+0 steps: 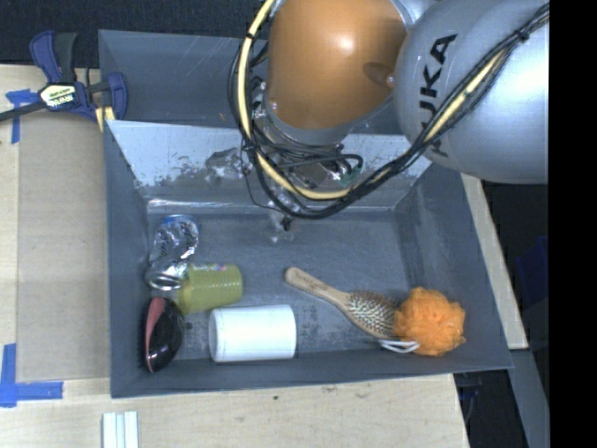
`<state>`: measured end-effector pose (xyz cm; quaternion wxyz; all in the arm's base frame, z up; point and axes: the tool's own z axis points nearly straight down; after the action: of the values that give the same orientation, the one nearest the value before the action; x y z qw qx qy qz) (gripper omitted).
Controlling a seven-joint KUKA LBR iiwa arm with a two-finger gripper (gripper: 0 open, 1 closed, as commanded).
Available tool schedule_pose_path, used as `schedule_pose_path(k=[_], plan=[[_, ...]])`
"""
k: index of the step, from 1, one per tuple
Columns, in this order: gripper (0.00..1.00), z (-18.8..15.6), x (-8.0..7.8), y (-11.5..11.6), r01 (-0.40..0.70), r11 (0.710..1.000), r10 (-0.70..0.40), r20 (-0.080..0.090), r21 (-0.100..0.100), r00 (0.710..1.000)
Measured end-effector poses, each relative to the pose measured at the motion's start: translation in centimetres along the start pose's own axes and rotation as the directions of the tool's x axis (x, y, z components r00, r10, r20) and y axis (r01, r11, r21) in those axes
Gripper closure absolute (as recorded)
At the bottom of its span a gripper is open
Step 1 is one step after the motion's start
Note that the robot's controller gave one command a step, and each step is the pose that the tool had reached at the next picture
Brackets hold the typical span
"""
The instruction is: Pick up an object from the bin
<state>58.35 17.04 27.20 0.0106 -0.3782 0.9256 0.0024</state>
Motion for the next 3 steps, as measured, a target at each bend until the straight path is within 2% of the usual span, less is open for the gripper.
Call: schedule_pose_path(k=[1,2,3], plan=[[1.00,0.5,0.2,0.0,-0.003,1.000,0.003,-0.009,-0.004,1.000],[1.00,7.8,-2.3,-0.6,0.289,0.957,-0.289,-0.007,-0.009,0.957],[0.00,7.6,-2.4,-0.6,0.286,0.958,-0.286,-0.005,-0.006,0.958]])
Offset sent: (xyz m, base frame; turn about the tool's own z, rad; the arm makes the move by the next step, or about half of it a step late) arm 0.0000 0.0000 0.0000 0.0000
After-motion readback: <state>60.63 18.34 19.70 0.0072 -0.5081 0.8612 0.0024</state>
